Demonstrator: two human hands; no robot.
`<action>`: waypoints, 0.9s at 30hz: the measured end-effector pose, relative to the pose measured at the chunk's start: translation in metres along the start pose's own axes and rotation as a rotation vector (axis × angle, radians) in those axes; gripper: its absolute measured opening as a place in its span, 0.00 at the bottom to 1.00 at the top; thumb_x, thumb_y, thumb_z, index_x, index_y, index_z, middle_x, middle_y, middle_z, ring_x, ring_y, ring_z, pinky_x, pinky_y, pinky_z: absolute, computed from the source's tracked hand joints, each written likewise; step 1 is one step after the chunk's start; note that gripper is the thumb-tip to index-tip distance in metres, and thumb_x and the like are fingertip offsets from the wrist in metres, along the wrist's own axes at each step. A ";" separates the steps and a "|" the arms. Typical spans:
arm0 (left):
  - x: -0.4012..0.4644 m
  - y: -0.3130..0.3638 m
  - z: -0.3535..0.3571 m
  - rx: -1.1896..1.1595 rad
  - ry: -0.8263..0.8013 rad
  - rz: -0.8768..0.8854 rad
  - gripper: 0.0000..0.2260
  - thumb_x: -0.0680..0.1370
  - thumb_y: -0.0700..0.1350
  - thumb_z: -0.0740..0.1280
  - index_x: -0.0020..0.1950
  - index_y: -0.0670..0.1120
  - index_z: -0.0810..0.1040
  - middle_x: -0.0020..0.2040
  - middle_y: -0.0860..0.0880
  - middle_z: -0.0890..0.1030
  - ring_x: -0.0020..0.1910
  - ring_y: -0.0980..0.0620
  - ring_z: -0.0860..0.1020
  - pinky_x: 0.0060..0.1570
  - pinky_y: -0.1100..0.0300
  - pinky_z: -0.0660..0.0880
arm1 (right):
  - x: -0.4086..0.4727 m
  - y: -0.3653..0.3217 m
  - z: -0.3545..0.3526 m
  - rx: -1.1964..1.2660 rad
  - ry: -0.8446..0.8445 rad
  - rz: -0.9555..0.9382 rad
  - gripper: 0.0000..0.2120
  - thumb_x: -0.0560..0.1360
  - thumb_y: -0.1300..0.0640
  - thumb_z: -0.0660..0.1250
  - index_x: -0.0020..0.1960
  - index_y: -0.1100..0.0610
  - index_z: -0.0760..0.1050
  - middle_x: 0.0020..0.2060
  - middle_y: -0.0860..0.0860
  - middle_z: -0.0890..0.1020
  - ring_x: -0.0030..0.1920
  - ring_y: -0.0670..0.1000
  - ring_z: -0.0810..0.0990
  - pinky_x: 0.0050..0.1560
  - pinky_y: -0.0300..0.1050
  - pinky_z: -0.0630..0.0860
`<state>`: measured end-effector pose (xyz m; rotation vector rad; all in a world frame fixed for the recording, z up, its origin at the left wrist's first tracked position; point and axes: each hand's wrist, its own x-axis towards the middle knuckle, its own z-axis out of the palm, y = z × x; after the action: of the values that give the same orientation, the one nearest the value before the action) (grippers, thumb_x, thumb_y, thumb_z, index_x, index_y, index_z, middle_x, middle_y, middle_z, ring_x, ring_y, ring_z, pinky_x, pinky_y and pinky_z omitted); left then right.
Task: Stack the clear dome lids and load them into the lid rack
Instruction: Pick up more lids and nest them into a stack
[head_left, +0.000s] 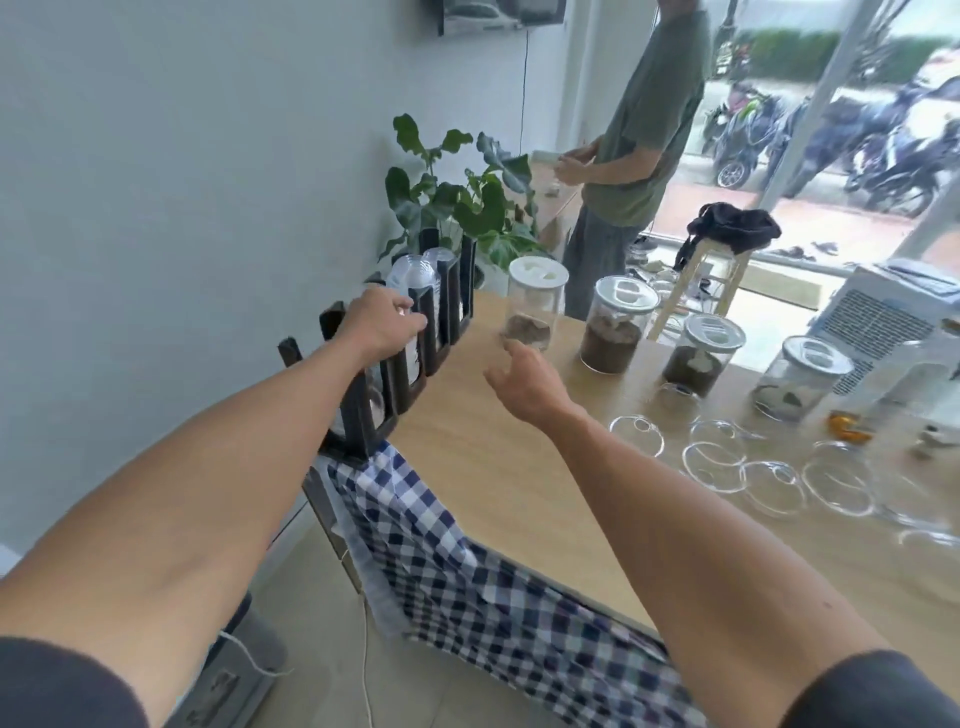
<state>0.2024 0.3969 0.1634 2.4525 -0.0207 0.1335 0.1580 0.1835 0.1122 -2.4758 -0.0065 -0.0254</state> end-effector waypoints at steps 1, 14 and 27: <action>-0.006 0.011 0.012 -0.011 -0.024 0.004 0.09 0.77 0.50 0.70 0.54 0.48 0.83 0.50 0.49 0.81 0.52 0.48 0.78 0.53 0.57 0.72 | -0.005 0.012 -0.008 -0.014 0.009 0.005 0.26 0.80 0.52 0.66 0.75 0.62 0.69 0.72 0.62 0.76 0.72 0.62 0.73 0.69 0.54 0.70; -0.078 0.103 0.161 -0.065 -0.195 -0.070 0.25 0.75 0.53 0.73 0.70 0.46 0.79 0.66 0.45 0.81 0.64 0.46 0.79 0.67 0.52 0.74 | -0.075 0.166 -0.071 -0.043 0.050 0.166 0.26 0.79 0.52 0.67 0.74 0.62 0.70 0.70 0.62 0.76 0.72 0.63 0.72 0.71 0.56 0.69; -0.088 0.122 0.238 0.170 -0.390 0.097 0.25 0.77 0.52 0.69 0.73 0.48 0.76 0.72 0.45 0.77 0.71 0.44 0.74 0.67 0.53 0.72 | -0.110 0.238 -0.057 -0.108 0.003 0.282 0.24 0.79 0.56 0.66 0.73 0.61 0.70 0.67 0.62 0.75 0.70 0.63 0.70 0.67 0.54 0.70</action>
<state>0.1308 0.1500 0.0487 2.6097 -0.3098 -0.3148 0.0501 -0.0391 0.0075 -2.5619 0.3531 0.0939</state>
